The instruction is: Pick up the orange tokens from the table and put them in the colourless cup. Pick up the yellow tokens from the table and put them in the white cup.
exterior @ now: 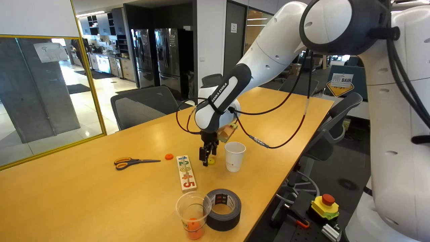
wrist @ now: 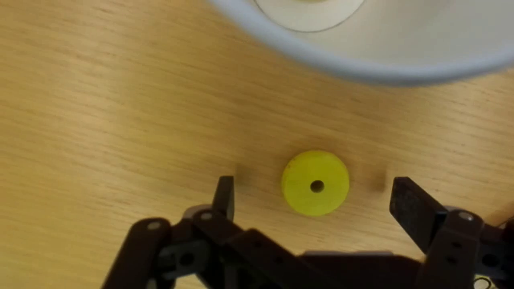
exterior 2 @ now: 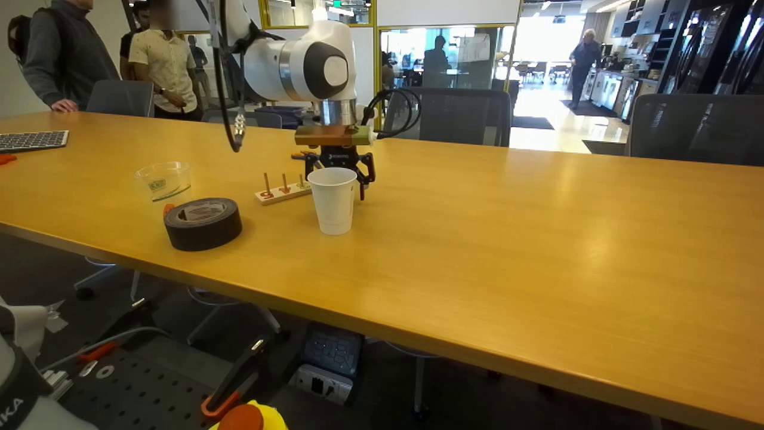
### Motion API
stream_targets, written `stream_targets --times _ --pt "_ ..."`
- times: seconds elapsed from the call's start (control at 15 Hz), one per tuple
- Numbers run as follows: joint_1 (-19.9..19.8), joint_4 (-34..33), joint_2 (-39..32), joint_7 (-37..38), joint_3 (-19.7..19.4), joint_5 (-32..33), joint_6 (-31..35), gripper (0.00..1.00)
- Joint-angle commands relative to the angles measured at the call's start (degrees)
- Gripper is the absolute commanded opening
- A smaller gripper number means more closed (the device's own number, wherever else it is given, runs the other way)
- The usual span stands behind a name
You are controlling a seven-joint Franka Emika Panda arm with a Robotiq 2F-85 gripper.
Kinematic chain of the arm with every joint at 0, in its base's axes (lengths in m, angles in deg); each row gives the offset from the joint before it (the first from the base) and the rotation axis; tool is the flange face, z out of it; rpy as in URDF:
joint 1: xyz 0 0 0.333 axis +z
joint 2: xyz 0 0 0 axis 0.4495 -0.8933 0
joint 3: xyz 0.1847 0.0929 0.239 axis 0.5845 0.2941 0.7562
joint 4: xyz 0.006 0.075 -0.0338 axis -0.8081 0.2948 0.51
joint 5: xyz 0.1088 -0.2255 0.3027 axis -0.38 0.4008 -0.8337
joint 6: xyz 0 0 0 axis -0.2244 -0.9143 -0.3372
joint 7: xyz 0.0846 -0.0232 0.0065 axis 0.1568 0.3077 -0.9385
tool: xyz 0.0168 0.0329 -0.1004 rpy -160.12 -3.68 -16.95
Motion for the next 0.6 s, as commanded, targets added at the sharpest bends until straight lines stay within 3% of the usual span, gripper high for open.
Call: stream_targets --times 0.0,0.27,0.53 --pt "-0.4 -1.29 -0.69 1.46 0.05 0.99 0.44 0.74" --pt "-0.47 -1.29 -0.65 1.93 0.03 0.92 0.29 0.42" --pt "-0.32 -1.56 -0.4 2.82 -0.08 1.02 0.18 0.17"
